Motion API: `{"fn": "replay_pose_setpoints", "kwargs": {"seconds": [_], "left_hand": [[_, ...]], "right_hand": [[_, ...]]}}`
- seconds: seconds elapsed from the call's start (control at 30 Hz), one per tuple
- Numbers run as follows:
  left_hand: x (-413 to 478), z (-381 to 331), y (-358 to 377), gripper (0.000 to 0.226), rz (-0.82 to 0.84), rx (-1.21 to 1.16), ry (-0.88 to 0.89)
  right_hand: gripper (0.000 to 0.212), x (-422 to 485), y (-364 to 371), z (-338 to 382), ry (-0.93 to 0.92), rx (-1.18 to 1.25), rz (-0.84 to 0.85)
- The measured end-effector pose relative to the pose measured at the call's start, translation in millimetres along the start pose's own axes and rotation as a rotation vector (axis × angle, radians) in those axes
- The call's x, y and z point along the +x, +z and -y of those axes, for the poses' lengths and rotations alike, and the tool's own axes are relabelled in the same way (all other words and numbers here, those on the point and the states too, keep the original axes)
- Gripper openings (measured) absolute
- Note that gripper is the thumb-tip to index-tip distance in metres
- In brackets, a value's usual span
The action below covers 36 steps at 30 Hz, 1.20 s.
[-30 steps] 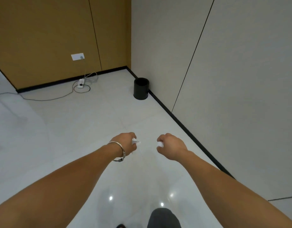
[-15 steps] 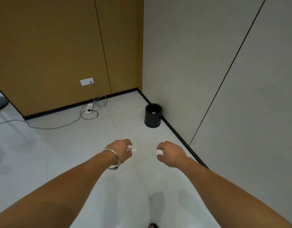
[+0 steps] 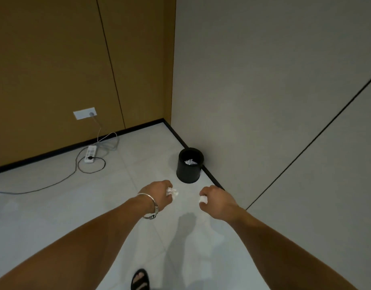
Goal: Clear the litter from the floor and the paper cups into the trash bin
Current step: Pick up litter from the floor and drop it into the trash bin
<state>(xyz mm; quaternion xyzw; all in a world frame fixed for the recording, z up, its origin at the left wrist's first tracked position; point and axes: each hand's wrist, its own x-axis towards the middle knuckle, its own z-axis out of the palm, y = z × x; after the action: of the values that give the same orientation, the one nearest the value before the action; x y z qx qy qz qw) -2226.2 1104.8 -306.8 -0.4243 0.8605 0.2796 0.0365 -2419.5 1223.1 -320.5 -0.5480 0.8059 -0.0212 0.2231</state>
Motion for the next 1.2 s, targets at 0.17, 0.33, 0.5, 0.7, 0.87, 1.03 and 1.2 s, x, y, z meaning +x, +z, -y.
{"fn": "replay_pose_setpoints", "kwargs": {"seconds": [0.17, 0.33, 0.5, 0.7, 0.87, 1.03, 1.2], "left_hand": [[109.6, 21.2, -50.5, 0.042, 0.066, 0.036, 0.04], [215.5, 12.5, -68.1, 0.038, 0.161, 0.029, 0.072], [323.0, -6.6, -76.0, 0.035, 0.202, 0.04, 0.095], [429.3, -18.2, -102.6, 0.033, 0.255, 0.049, 0.057], [516.1, -18.2, -114.7, 0.032, 0.302, 0.037, 0.093], [616.3, 2.2, -106.8, 0.039, 0.413, 0.093, 0.147], [699.6, 31.5, -77.1, 0.036, 0.521, 0.088, 0.145]], "right_hand": [[0.04, 85.4, -36.7, 0.0, 0.123, 0.06, -0.064], [0.039, 159.5, -58.0, -18.8, 0.184, 0.081, -0.017], [0.035, 261.5, -84.3, -57.0, 0.227, 0.106, -0.007], [0.038, 363.2, -122.1, -80.4, 0.208, 0.137, 0.034], [0.038, 438.2, -140.2, -95.8, 0.246, 0.147, 0.072], [0.036, 521.8, -135.1, -105.1, 0.332, 0.184, 0.087], [0.032, 598.4, -106.8, -114.3, 0.355, 0.162, 0.173]]}}
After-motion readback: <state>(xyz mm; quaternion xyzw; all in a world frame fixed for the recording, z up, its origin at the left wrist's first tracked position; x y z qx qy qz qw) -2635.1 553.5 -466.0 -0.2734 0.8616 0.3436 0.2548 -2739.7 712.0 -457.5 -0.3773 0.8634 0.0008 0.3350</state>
